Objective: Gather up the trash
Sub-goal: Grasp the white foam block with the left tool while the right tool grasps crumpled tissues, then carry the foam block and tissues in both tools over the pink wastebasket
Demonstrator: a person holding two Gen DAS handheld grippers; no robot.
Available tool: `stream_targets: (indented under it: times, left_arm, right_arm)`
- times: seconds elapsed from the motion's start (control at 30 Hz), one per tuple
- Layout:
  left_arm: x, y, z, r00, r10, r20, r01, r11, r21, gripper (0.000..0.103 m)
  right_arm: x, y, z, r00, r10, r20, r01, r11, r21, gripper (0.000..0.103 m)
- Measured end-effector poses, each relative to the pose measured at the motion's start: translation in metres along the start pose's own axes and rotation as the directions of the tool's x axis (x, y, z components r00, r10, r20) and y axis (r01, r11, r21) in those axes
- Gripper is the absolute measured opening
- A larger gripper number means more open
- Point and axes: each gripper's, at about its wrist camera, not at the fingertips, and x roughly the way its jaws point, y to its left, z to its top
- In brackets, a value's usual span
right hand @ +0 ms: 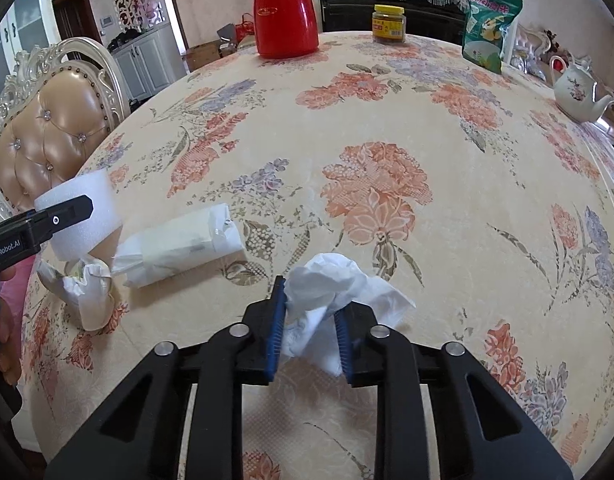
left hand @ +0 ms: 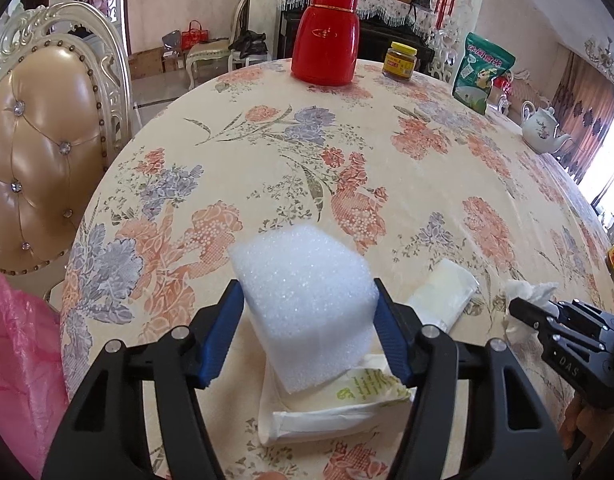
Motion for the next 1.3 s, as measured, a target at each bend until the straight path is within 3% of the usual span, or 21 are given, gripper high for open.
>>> stream_targets:
  times: [0.27,0.9,1.3]
  left_arm:
    - [-0.025,0.008,-0.004,0.999,-0.011,0.052,0.011,1.000,-0.005,0.062]
    - [-0.075,0.027,-0.018,0.990,-0.007,0.138,0.009,1.000,-0.018,0.062]
    - [-0.118,0.050,-0.033,0.982,0.016,0.188,-0.010,0.999,-0.036,0.062]
  right_arm:
    - [-0.013,0.003,0.001,0.999,0.027,0.032,-0.027,1.000,-0.005,0.019]
    - [-0.051,0.023,0.007,0.988,0.003,0.152,0.002,0.999,-0.033,0.019]
    - [-0.086,0.055,0.010,0.970,0.061,0.236,-0.044,0.996,-0.080,0.019]
